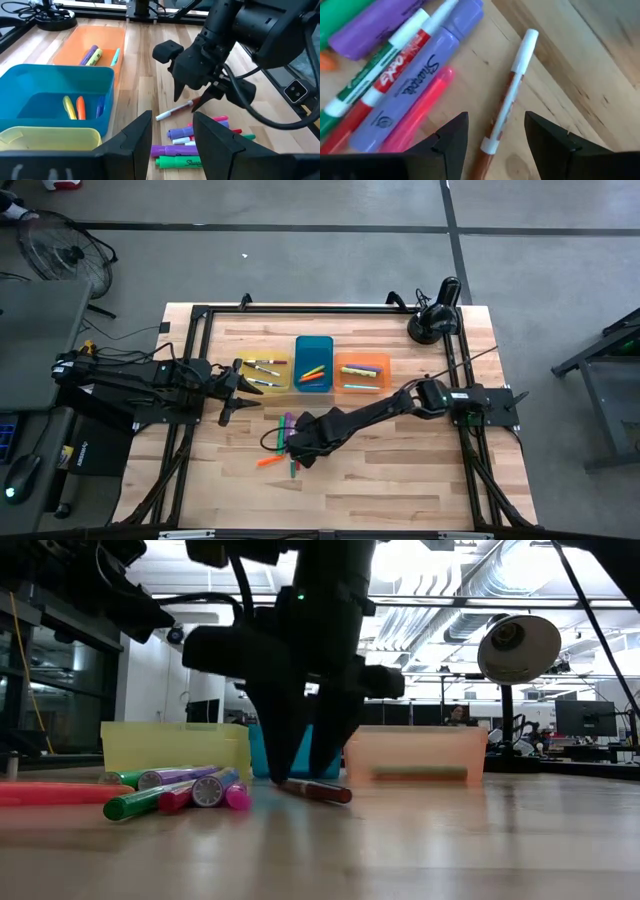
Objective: Pick & Place Markers
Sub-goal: Put the brown dry erase marker into the yellow bin
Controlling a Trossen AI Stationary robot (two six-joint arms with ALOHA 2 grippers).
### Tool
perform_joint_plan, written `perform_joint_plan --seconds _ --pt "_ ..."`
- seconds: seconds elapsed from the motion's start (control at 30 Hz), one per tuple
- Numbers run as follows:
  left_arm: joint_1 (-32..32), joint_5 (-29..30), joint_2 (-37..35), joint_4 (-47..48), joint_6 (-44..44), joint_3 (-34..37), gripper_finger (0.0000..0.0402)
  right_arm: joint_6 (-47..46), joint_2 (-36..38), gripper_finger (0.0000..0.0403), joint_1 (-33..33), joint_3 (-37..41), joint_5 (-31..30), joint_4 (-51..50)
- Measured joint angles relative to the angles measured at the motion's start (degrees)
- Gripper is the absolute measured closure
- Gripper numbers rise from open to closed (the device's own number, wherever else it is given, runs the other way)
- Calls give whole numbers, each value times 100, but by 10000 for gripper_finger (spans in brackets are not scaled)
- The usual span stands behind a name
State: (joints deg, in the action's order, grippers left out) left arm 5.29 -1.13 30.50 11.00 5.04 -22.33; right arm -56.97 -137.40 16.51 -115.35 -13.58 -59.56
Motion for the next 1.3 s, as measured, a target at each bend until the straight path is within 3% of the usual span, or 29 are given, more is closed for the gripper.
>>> perform_joint_plan --seconds 0.77,1.3 --pt "0 1 1 164 127 0 264 -212 -134 268 11 -22 258 -747" --pt "1 2 0 164 151 0 264 -174 -140 344 7 -11 673 -574"
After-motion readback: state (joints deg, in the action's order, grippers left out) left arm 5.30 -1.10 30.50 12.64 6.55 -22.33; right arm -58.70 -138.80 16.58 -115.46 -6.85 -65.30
